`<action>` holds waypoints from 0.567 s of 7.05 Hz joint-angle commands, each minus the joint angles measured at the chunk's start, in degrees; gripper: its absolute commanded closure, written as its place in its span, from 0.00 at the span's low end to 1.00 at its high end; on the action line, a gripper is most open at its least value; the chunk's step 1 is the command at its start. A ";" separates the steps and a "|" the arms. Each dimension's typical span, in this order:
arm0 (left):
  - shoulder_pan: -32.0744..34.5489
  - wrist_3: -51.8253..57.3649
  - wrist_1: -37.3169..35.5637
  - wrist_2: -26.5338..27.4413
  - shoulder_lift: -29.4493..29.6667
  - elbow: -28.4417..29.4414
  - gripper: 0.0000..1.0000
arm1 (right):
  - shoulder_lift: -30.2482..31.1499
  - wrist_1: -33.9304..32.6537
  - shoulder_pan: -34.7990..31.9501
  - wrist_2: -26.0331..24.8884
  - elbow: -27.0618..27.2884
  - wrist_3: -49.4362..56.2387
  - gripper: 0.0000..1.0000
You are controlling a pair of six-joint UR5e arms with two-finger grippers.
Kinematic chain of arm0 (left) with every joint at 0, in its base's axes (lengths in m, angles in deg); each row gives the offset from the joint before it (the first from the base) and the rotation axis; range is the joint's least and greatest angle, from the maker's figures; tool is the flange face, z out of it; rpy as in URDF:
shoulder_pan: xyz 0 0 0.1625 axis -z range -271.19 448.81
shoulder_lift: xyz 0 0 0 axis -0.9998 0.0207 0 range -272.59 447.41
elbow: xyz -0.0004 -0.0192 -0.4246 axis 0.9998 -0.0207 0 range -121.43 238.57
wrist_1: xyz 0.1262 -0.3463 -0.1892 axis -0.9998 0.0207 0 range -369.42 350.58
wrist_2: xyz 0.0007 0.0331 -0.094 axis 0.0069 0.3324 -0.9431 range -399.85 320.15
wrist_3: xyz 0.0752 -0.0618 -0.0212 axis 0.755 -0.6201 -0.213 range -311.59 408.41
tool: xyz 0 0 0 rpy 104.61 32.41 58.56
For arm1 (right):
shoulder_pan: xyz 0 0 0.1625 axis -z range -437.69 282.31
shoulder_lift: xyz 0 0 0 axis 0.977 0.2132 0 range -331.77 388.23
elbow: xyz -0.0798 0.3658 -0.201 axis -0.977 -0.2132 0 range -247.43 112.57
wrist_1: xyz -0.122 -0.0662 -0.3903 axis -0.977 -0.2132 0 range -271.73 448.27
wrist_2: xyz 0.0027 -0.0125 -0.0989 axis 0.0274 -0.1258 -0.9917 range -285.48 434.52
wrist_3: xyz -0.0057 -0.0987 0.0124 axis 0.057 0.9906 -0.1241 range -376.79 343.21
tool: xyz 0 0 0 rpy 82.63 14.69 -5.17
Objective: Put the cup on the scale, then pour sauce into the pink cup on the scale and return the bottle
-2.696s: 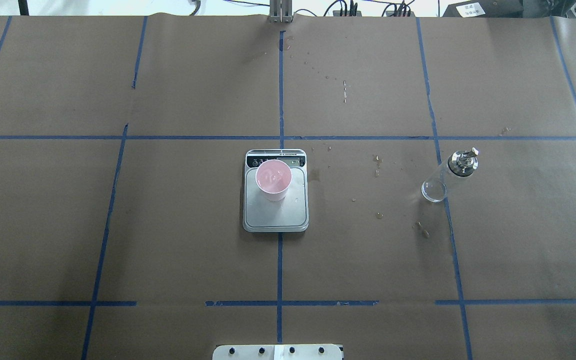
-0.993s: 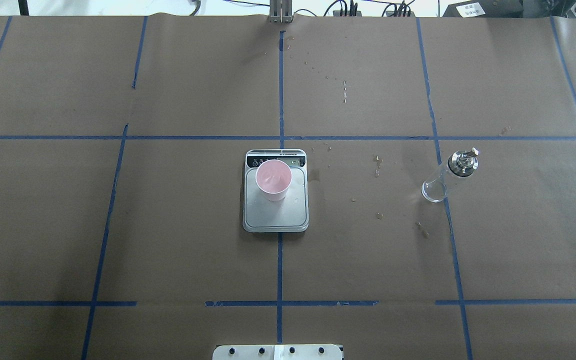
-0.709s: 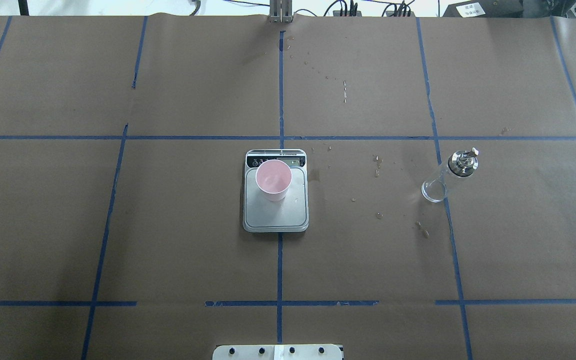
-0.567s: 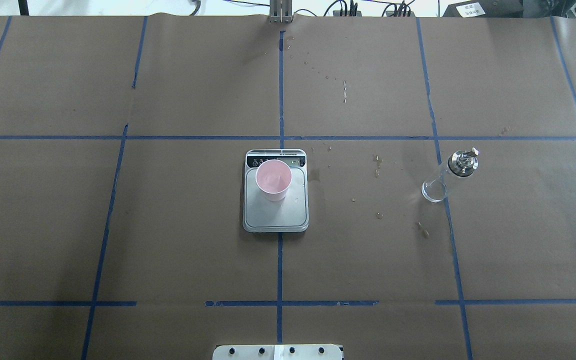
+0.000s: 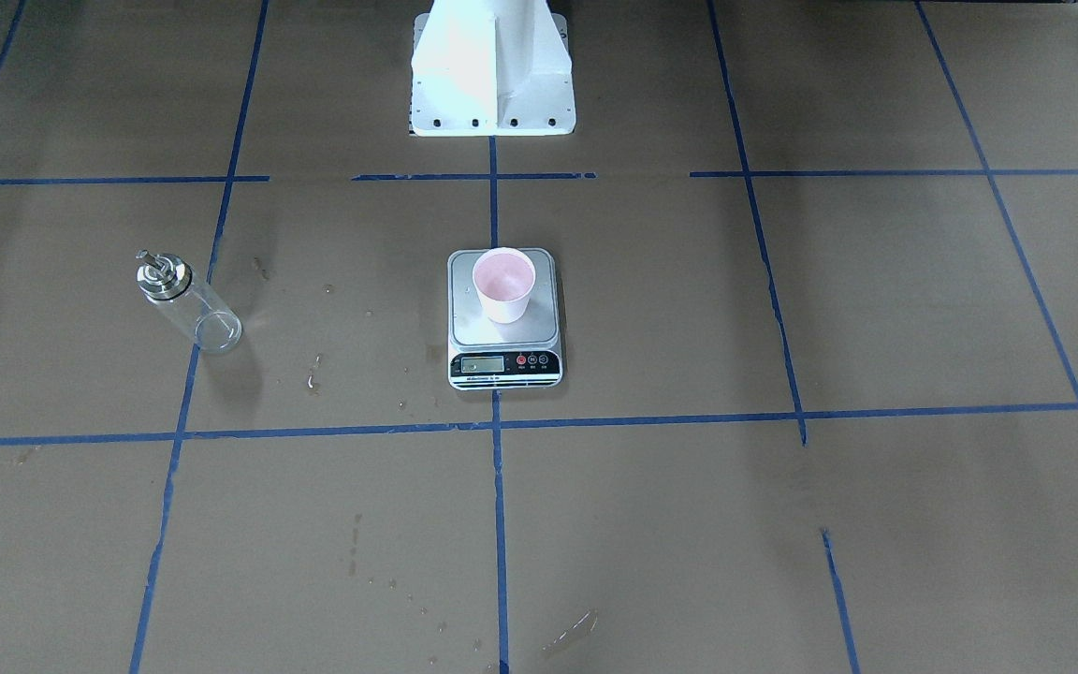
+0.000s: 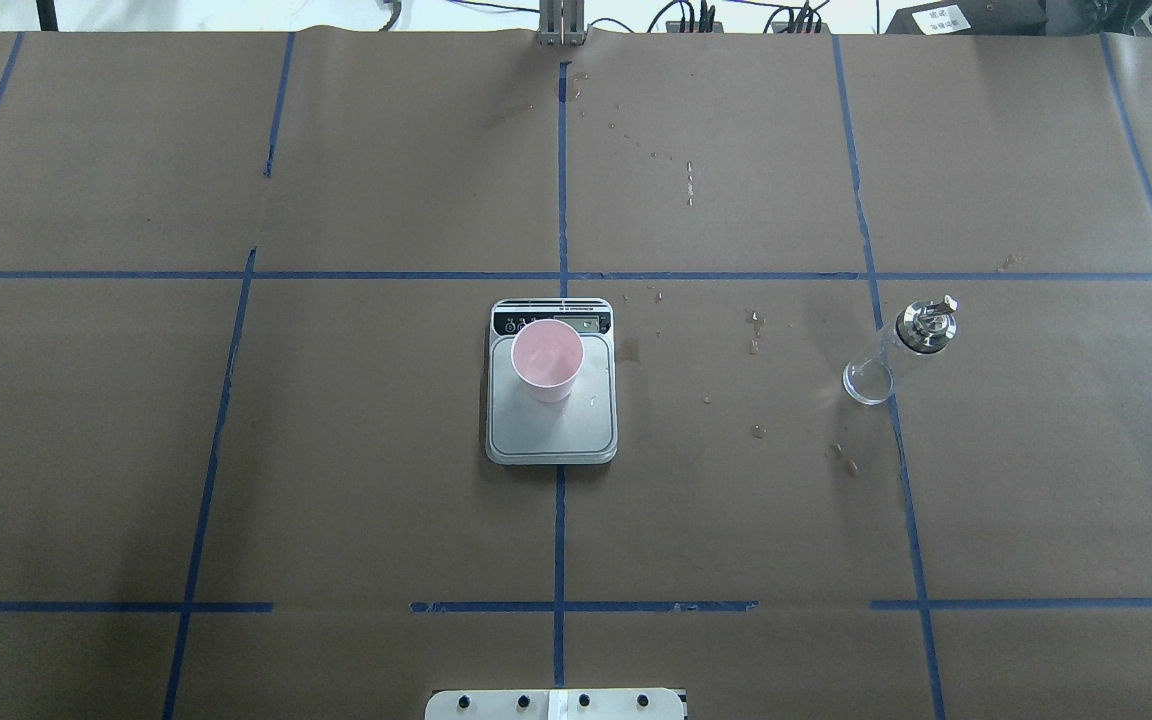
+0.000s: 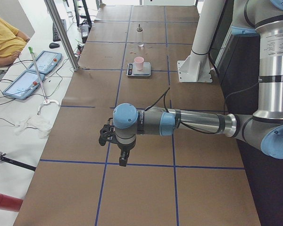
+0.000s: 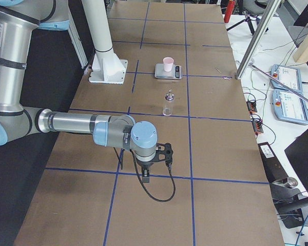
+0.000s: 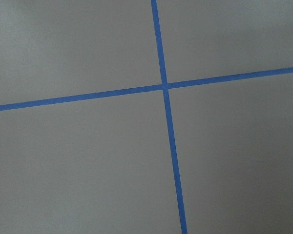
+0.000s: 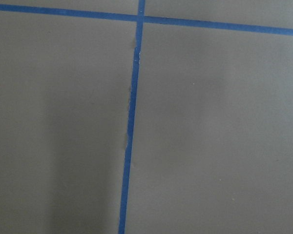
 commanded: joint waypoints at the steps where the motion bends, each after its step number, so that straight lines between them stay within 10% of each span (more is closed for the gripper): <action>1: -0.05 -0.07 0.00 0.29 -0.68 0.58 0.00 | 0.64 0.06 0.38 0.57 0.35 0.09 0.00; 4: -0.05 -0.16 -0.26 0.29 -1.29 0.76 0.00 | 0.47 -0.02 1.87 0.31 0.18 0.00 0.00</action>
